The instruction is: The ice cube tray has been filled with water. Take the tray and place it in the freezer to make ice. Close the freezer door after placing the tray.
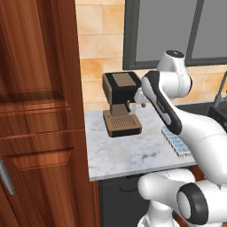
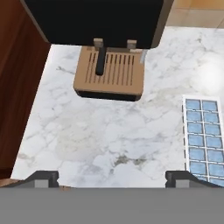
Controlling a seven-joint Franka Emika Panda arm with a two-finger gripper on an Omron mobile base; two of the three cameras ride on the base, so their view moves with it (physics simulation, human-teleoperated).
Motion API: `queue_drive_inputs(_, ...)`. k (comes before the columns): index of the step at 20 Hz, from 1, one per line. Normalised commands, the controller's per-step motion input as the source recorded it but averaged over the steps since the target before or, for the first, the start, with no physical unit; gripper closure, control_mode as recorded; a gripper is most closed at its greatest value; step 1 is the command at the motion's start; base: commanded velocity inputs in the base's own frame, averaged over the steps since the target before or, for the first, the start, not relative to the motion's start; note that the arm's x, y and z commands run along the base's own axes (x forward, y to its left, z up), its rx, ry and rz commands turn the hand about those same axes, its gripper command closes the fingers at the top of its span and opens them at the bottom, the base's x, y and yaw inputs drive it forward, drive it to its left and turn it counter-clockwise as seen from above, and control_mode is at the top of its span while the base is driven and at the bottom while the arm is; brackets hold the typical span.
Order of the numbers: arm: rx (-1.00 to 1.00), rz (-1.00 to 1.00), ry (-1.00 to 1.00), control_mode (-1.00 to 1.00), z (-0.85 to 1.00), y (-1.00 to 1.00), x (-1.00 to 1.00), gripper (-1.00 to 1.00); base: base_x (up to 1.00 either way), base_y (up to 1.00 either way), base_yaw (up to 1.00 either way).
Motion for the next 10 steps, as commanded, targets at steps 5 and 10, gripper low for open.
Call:
queue_drive_inputs(5, 0.00, 0.00, -0.14, -1.00, -0.19, -0.28, -0.07, -1.00, 0.00, 0.00, 0.00)
queue_drive_inputs(10, 0.00, 0.00, 0.00, -1.00, -0.15, -0.40, 0.00, -1.00, 0.00, 0.00, 0.00)
